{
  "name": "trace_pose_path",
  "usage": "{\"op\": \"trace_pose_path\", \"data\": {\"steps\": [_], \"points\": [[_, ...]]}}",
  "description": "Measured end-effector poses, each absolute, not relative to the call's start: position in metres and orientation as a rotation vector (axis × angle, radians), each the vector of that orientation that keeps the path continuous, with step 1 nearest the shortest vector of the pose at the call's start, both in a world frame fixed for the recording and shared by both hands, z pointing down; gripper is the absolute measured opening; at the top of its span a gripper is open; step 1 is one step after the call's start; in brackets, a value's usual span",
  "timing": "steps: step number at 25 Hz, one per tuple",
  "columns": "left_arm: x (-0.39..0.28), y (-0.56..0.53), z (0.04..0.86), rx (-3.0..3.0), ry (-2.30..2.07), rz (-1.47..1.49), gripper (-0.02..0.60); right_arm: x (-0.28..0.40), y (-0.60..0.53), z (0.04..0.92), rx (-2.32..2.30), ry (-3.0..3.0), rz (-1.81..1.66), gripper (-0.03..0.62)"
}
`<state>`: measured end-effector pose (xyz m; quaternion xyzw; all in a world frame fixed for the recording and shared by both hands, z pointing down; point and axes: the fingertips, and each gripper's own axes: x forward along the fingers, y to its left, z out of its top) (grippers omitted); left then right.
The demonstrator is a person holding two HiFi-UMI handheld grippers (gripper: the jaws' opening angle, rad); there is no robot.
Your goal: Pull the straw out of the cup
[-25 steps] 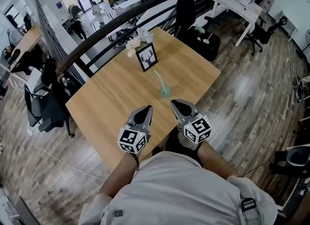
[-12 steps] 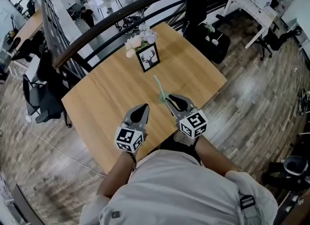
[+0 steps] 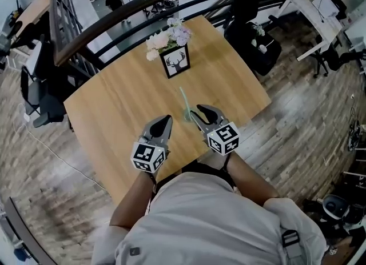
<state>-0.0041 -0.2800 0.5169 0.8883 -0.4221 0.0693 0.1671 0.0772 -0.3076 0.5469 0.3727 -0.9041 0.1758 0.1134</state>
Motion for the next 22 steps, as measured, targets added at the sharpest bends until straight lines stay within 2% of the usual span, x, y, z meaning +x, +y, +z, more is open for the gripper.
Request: {"op": "trace_pose_path", "data": {"steps": [4, 22], "points": [[-0.002, -0.294, 0.538, 2.487, -1.210, 0.225, 0.005, 0.075, -0.323, 0.577, 1.034, -2.611, 0.575, 0.152], [-0.012, -0.333, 0.612, 2.333, -1.258, 0.256, 0.005, 0.058, -0.366, 0.680, 0.859, -2.469, 0.687, 0.143]]}}
